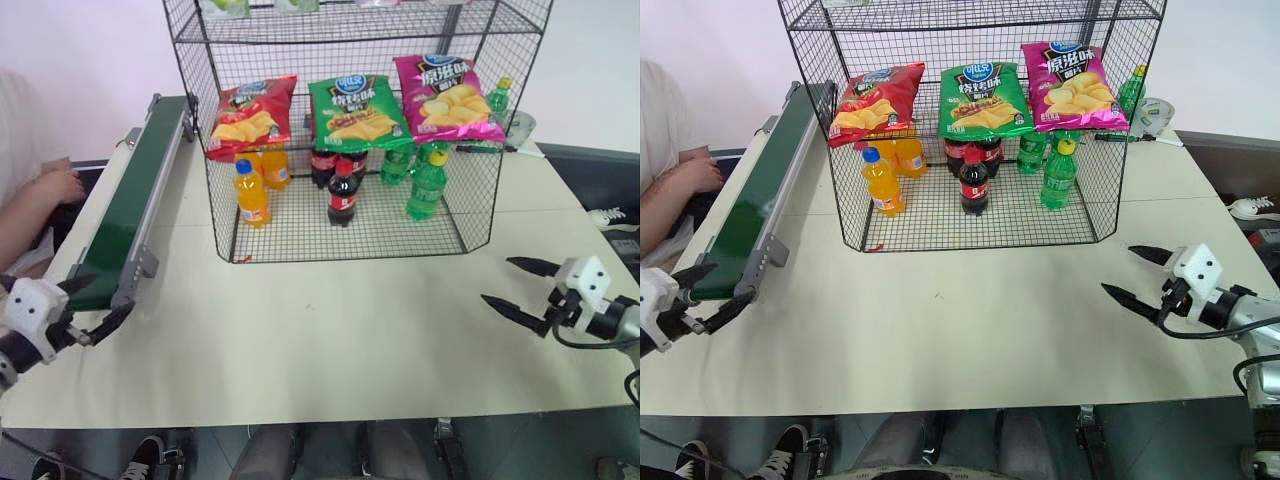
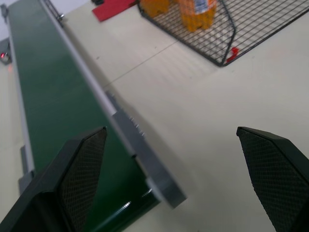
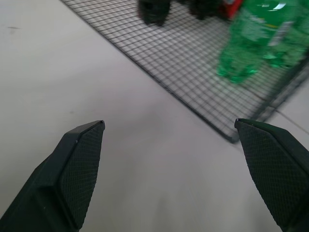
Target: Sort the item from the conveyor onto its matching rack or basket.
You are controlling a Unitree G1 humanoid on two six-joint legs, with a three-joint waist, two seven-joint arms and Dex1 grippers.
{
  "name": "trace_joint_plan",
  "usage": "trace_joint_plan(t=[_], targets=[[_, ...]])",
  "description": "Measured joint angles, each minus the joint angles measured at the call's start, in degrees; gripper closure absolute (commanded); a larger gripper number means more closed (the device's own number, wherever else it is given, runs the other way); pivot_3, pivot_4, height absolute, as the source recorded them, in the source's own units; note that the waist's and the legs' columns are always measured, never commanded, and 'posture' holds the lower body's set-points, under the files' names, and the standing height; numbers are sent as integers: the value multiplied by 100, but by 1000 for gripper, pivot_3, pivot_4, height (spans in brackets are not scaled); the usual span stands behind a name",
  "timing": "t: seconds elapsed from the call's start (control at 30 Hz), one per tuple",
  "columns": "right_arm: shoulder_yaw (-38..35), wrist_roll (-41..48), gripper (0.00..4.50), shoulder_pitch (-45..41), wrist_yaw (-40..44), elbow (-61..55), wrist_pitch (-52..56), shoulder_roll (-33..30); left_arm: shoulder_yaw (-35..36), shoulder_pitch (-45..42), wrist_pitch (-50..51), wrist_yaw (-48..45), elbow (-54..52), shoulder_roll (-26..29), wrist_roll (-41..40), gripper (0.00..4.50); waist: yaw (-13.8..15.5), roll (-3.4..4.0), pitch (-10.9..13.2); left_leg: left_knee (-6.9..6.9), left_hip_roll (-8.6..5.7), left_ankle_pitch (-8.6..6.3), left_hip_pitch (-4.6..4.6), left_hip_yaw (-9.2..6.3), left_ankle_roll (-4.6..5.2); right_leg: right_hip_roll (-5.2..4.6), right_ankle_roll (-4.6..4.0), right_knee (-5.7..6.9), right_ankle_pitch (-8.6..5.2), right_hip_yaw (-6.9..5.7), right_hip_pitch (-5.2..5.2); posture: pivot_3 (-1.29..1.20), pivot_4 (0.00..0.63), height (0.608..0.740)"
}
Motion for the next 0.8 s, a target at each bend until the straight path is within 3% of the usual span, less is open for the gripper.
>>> trace_joint_plan(t=[0.8], targets=[[9,49,0,-39,-59,-321,147,51,56,-253,-33,-96,-199,-90,-24,14,-7,0,0,1,1,1,-4,11,-1,0,2,3,1,10,-7,0,150,740]])
